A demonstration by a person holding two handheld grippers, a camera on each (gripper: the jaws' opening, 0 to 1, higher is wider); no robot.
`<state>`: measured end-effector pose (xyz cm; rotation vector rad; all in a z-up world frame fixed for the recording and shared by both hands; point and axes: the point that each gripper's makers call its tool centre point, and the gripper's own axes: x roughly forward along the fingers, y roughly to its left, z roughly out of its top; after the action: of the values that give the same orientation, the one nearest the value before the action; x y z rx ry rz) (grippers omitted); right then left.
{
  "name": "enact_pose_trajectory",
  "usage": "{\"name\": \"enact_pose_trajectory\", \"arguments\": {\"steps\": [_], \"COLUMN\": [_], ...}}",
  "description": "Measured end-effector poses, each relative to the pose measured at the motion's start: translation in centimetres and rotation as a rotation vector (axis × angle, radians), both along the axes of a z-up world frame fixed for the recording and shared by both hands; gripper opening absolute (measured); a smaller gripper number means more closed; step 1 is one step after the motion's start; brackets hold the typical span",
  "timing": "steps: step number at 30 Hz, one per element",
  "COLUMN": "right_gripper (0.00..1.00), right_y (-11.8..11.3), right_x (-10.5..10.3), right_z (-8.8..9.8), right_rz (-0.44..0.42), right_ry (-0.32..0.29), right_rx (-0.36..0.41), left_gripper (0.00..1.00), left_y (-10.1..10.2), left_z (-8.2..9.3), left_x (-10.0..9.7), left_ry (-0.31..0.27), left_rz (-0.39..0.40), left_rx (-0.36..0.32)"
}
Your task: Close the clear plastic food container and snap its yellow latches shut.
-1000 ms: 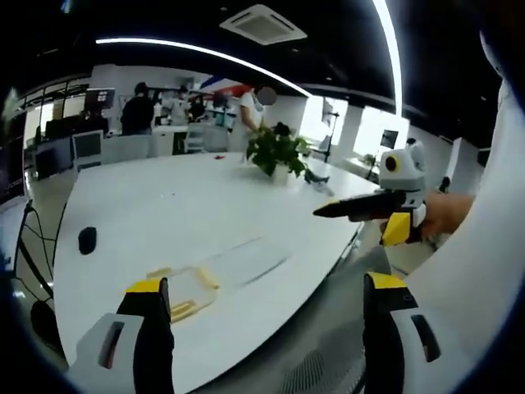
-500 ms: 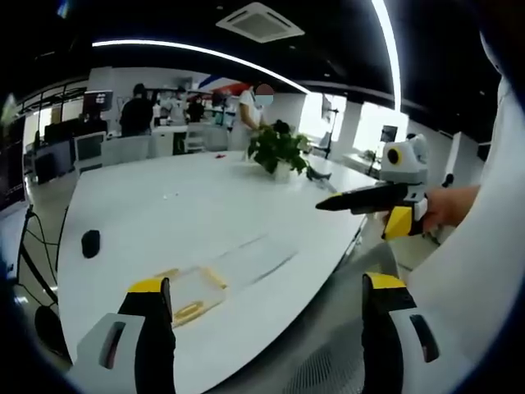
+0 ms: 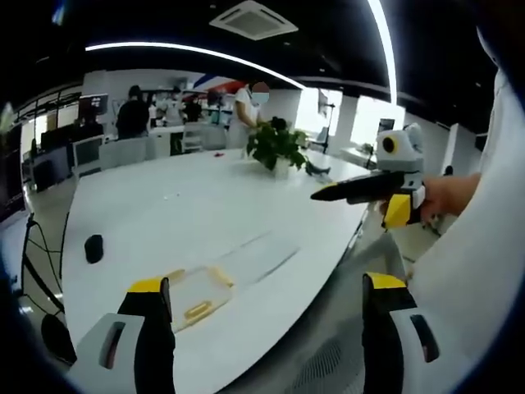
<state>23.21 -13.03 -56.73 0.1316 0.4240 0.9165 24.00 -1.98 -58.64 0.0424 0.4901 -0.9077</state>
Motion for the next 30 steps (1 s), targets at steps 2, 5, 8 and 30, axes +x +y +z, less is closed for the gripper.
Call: {"name": "enact_pose_trajectory", "arguments": {"steps": [2,5,8,30], "right_gripper": [0.92,0.92,0.92,0.93], "right_y": [0.1,0.3,0.3,1.5], "right_x": [0.1,0.2,0.5,2.6], "right_z": [-0.3,-0.5,-0.7,-2.6], "right_rz": [0.004,0.014,0.026,0.071], "right_ry": [0.004,0.000,-0.008,0.000], "right_rx": [-0.008,-0.020,-0.037,-0.088], "left_gripper": [0.95,0.95,0.95,0.94], "left_y": [0.2,0.4,0.3,1.8], "left_z": [0.0,0.1,0.3,-1.5], "left_x": [0.2,0.4,0.6,2.7], "left_ry": [-0.002,-0.008,-0.010,-0.017], "left_rz": [-0.002,-0.016,-0.033,-0.095], "left_rx": [0.001,-0.007,-0.022,0.060]}}
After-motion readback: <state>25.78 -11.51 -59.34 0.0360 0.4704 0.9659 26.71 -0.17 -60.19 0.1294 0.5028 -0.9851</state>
